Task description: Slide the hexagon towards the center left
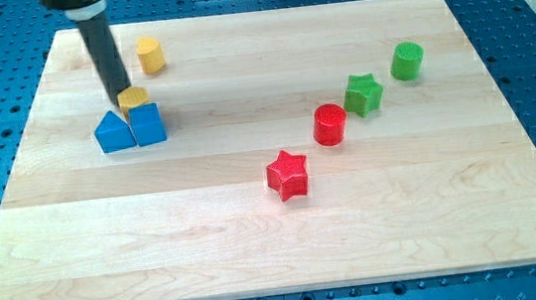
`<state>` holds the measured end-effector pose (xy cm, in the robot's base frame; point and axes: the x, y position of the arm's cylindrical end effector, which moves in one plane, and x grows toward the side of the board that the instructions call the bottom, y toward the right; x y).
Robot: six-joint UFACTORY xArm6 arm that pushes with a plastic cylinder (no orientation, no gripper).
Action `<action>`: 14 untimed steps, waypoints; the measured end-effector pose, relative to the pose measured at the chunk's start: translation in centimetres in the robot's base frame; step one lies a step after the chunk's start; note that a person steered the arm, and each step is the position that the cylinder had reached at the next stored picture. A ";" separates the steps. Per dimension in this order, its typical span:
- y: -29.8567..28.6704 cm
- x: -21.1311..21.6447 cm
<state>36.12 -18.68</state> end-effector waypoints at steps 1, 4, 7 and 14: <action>-1.2 2.9; 6.8 9.7; 3.7 15.7; 8.0 4.4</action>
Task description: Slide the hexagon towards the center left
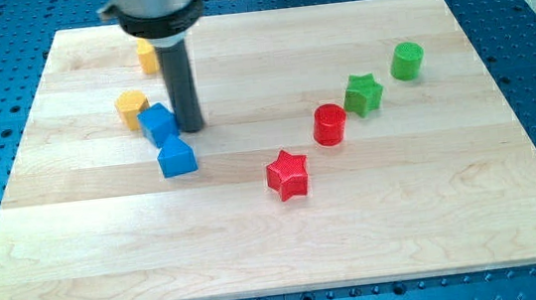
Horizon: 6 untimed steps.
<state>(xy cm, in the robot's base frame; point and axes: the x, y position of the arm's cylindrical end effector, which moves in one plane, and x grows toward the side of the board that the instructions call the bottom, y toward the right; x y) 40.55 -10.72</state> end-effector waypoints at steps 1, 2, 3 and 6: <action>-2.3 -0.1; -0.9 -3.0; -4.6 -3.6; -6.5 -4.6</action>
